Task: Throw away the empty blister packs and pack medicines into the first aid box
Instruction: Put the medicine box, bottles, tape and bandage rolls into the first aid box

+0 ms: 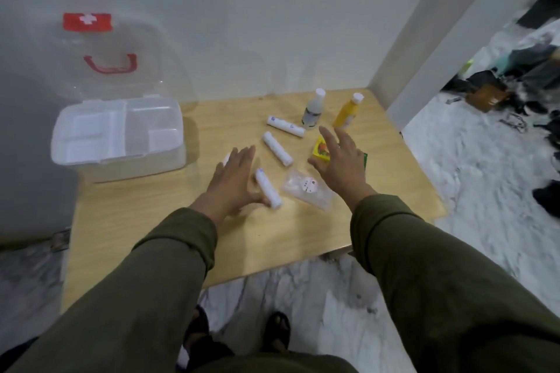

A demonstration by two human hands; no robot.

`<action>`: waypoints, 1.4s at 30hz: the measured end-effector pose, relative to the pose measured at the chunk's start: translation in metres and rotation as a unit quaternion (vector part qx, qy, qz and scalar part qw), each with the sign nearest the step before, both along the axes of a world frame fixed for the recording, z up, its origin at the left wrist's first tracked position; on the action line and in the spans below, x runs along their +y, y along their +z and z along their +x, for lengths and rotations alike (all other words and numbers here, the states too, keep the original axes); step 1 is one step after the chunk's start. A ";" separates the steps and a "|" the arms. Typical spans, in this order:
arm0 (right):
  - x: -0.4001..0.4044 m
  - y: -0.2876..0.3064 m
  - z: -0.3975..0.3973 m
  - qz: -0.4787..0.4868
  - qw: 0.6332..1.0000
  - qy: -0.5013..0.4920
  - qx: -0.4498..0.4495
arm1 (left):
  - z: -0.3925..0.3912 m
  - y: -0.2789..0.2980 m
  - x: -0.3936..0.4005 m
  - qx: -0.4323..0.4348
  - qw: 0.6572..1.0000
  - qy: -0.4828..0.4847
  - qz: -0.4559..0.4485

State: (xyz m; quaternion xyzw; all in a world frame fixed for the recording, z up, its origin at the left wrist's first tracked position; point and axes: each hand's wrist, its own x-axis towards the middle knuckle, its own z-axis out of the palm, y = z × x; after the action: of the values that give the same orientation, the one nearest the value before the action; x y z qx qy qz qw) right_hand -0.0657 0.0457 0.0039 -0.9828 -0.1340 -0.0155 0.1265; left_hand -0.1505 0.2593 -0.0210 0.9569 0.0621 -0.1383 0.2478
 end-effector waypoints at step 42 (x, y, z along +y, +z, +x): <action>-0.020 0.055 0.042 0.141 0.987 0.072 0.001 | 0.022 0.031 -0.025 -0.005 0.989 0.000 0.145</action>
State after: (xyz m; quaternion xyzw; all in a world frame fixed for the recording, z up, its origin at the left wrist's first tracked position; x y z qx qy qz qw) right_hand -0.0241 0.0261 0.0590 -0.9428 -0.2010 -0.0238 0.2650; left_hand -0.1282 0.2339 0.0098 0.9834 0.0800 -0.1232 0.1068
